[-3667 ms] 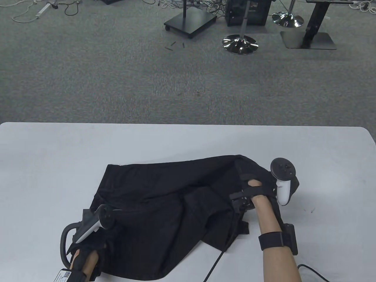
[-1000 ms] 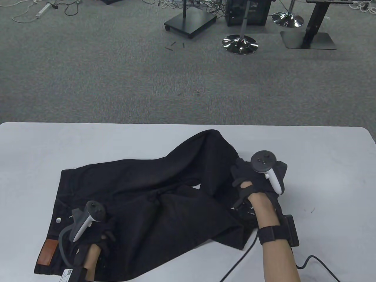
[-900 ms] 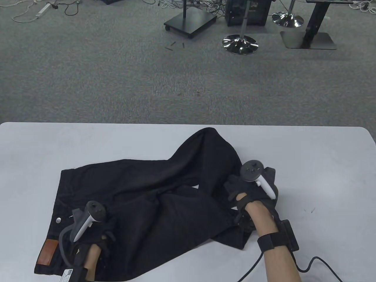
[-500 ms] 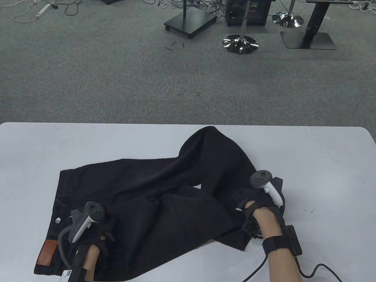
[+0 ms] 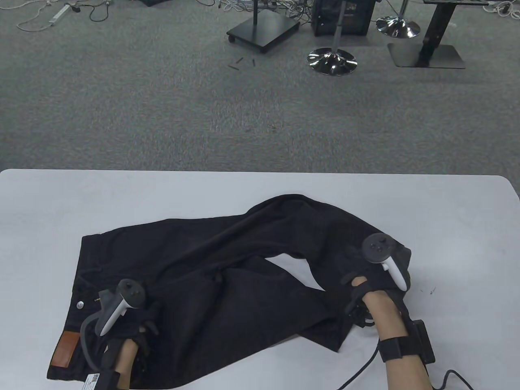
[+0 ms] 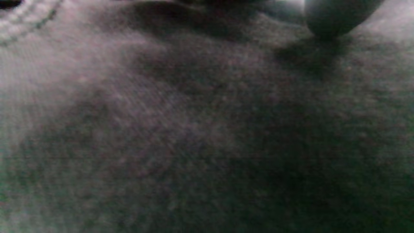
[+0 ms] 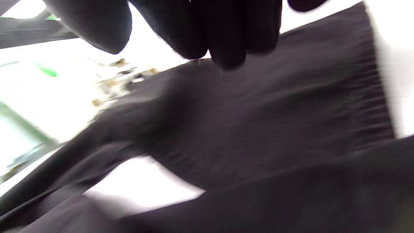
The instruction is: Fold trousers
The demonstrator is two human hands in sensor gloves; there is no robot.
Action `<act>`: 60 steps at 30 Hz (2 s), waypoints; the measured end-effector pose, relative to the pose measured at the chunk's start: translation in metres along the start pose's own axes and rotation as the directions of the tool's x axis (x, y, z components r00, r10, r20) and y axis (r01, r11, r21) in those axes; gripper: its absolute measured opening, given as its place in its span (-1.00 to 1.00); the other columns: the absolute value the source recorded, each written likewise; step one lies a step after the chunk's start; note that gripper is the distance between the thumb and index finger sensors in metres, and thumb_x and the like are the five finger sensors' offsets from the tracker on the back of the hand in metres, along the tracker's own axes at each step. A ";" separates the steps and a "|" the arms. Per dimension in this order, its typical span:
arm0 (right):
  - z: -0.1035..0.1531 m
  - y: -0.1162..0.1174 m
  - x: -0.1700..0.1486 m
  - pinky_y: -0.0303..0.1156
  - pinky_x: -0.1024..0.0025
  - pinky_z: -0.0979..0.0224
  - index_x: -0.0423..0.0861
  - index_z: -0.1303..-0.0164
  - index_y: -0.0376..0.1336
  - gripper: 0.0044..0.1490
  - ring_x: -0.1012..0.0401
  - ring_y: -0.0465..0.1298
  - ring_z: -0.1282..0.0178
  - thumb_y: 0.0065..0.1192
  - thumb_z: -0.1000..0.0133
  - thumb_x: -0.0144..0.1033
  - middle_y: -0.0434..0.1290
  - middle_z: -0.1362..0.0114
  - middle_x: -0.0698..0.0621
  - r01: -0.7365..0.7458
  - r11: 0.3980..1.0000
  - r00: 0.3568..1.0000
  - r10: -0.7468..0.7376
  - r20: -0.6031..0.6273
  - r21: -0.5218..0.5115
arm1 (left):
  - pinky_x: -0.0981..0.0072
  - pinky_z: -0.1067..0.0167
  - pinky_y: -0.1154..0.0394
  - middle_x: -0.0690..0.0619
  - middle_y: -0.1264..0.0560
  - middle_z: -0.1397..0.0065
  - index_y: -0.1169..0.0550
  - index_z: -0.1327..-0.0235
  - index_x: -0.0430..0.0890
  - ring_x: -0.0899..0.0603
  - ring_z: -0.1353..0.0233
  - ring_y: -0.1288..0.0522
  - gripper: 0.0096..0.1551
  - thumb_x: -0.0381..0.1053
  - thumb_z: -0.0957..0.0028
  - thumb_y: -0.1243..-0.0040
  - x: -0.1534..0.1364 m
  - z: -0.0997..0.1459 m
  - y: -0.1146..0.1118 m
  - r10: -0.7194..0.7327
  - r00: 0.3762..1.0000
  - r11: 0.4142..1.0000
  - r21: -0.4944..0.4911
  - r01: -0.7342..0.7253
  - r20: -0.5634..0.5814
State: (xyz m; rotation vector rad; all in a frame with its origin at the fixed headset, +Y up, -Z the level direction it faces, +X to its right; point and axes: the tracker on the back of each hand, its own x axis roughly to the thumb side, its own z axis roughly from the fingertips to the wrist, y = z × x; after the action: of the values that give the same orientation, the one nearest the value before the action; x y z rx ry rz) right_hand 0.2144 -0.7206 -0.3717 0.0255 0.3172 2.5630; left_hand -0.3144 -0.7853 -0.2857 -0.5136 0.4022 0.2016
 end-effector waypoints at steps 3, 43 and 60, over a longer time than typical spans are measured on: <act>0.014 0.026 0.021 0.15 -0.29 -0.53 -0.10 -0.46 0.30 -0.28 -0.18 0.35 -0.55 0.13 -0.23 0.12 0.43 -0.52 -0.18 -0.022 0.982 0.999 0.013 0.048 0.189 | -0.37 -0.65 0.04 0.24 0.18 -0.80 0.09 -0.74 0.22 -0.15 -0.84 0.26 0.00 0.52 -0.15 0.04 0.002 0.001 -0.001 0.001 1.000 1.000 0.018 -0.001 0.001; 0.058 -0.064 -0.011 0.20 -0.26 -0.48 -0.04 -0.50 0.22 -0.33 -0.09 0.46 -0.28 0.41 -0.17 -0.40 0.49 -0.27 -0.09 -0.156 0.975 0.983 0.137 -0.124 -0.156 | -0.39 -0.65 0.15 0.29 0.28 -0.78 0.13 -0.74 0.28 -0.14 -0.83 0.35 -0.02 0.53 -0.16 0.07 0.007 -0.005 -0.007 0.022 0.998 0.999 -0.030 -0.020 0.055; 0.064 -0.028 -0.034 0.23 -0.27 -0.49 -0.03 -0.48 0.28 -0.43 -0.15 0.47 -0.40 0.29 -0.22 -0.30 0.50 -0.40 -0.12 0.139 0.945 0.987 -0.107 -0.123 0.296 | -0.40 -0.64 0.17 0.28 0.30 -0.78 0.14 -0.74 0.27 -0.15 -0.82 0.36 -0.01 0.52 -0.16 0.07 0.008 -0.005 -0.008 0.012 0.998 0.999 -0.031 -0.010 0.055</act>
State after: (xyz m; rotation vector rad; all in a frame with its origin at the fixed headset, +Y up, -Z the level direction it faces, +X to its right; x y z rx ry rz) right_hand 0.2635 -0.7013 -0.3140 -0.0150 0.7288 2.3729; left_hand -0.3063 -0.7947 -0.2897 -0.5348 0.3484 0.2320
